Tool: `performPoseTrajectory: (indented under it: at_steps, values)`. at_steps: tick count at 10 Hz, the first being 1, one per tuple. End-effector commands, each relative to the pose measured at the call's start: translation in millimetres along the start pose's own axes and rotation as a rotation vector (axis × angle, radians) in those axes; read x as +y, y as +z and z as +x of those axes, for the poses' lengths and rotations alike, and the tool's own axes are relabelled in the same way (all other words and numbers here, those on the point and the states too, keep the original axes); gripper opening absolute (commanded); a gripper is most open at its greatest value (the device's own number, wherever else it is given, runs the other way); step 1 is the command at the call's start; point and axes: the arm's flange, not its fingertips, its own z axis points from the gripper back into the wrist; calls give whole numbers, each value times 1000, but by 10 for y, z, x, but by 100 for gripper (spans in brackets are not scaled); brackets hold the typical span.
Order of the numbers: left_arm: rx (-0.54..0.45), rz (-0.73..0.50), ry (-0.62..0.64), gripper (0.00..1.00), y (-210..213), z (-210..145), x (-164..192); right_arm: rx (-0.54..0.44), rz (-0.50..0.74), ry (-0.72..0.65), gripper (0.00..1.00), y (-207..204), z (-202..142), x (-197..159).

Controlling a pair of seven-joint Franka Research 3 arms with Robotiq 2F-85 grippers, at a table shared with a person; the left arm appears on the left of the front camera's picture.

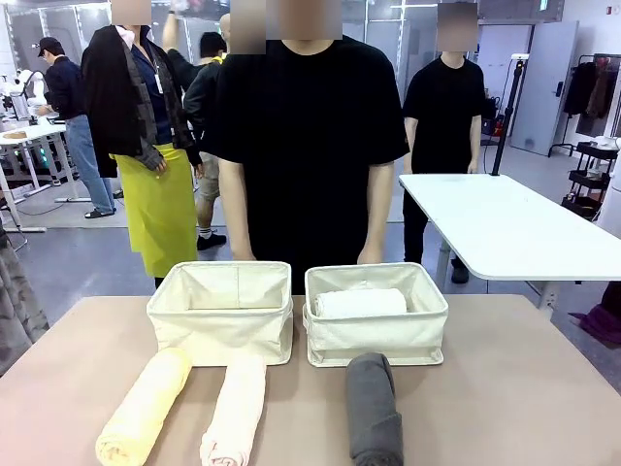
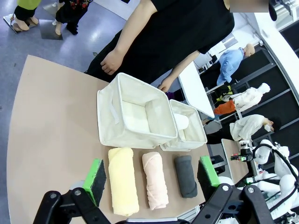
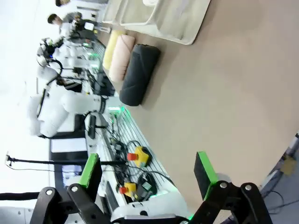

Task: Divide the towels into two baskets.
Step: Pick up one hotel-folded towel from the bottom of the table and place it in the Fabric basket indicated by the person.

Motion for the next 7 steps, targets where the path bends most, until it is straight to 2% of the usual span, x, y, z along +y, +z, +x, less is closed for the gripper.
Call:
performPoseTrajectory:
  at_steps: [1, 3, 4, 7]
  values:
    - [-12, -18, 0, 100, 1, 31, -4, -38, 82, -26, 100, -73, -153, -67]
    - [-12, -18, 0, 100, 1, 31, -4, -72, 124, -20, 100, -131, -84, -206]
    - [-12, -18, 0, 100, 1, 31, -4, -36, 63, -43, 100, -39, -201, -137]
    - [-12, -18, 0, 100, 1, 31, -4, -36, 63, -43, 100, -39, -201, -137]
